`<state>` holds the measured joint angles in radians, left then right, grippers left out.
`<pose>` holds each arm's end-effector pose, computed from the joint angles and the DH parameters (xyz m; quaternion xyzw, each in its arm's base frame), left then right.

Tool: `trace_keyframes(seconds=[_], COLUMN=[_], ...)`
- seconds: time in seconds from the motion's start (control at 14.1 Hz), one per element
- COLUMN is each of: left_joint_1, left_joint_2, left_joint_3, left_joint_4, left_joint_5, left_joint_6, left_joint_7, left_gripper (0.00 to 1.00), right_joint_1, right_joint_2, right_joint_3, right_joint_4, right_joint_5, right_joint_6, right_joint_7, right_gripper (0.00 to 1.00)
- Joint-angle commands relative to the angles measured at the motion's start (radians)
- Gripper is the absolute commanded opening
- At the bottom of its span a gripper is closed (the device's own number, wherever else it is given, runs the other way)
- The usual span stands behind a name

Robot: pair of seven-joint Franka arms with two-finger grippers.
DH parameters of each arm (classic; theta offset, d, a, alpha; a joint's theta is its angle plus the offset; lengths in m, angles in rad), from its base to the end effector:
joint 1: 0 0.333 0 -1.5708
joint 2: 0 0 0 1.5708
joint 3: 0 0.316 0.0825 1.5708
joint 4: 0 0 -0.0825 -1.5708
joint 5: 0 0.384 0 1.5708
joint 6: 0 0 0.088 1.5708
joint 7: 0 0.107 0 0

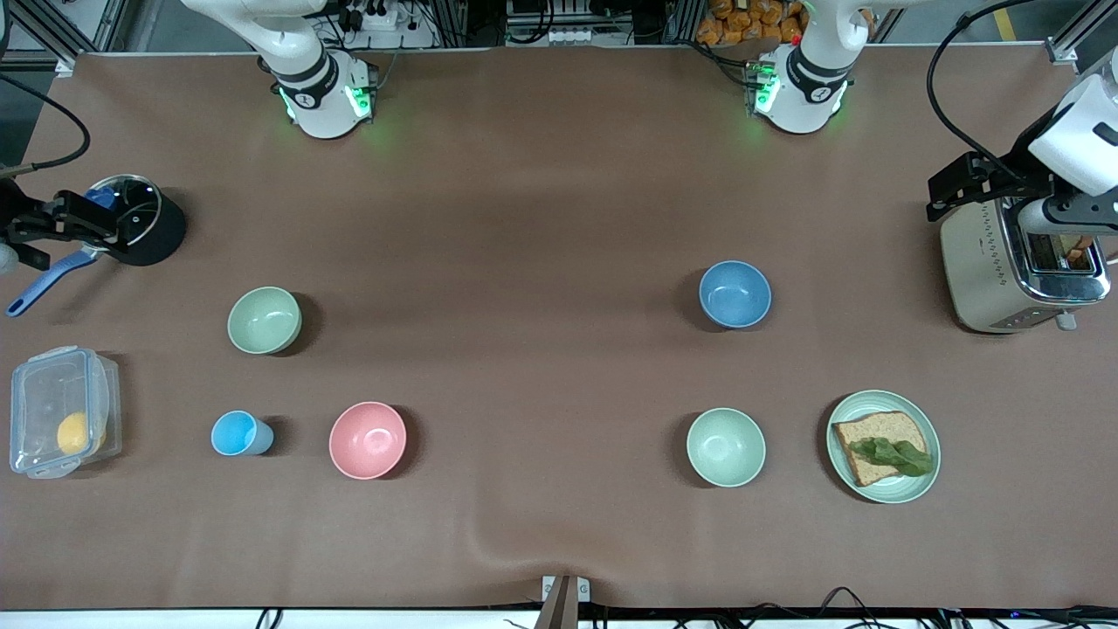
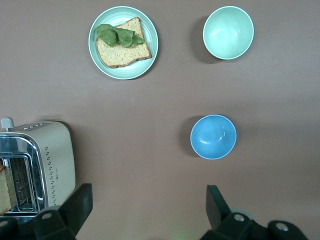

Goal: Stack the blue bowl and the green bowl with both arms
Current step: 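Reach the right gripper to the green bowl while the left reaches the blue bowl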

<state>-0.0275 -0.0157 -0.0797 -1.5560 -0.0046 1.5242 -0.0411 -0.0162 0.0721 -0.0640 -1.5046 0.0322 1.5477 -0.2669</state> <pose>0.5419 -0.0592 0.6360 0.9994 -0.0331 -0.0082 0.0011 0.5729 -0.0411 0.6131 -0.9954 -0.0934 0.0118 0.0161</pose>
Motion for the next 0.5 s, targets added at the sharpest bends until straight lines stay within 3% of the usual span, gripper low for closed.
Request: trace_keyframes(seconds=[0.0, 0.43], left_joint_1=[0.004, 0.001], left_joint_2=[-0.010, -0.015], left_joint_3=[-0.005, -0.006], left_joint_4=[0.005, 0.008], left_joint_5=[0.012, 0.006], left_joint_6=[-0.018, -0.019], left_joint_7=[0.009, 0.013], left_gripper=[1.00, 1.00], right_joint_1=[-0.008, -0.014], right_joint_2=[-0.006, 0.038], right_joint_3=[0.004, 0.003], right_joint_4=[-0.003, -0.003], right_joint_5=[-0.008, -0.017], right_joint_6=[-0.008, -0.029], right_joint_7=[0.001, 0.002], right_gripper=[1.00, 1.00])
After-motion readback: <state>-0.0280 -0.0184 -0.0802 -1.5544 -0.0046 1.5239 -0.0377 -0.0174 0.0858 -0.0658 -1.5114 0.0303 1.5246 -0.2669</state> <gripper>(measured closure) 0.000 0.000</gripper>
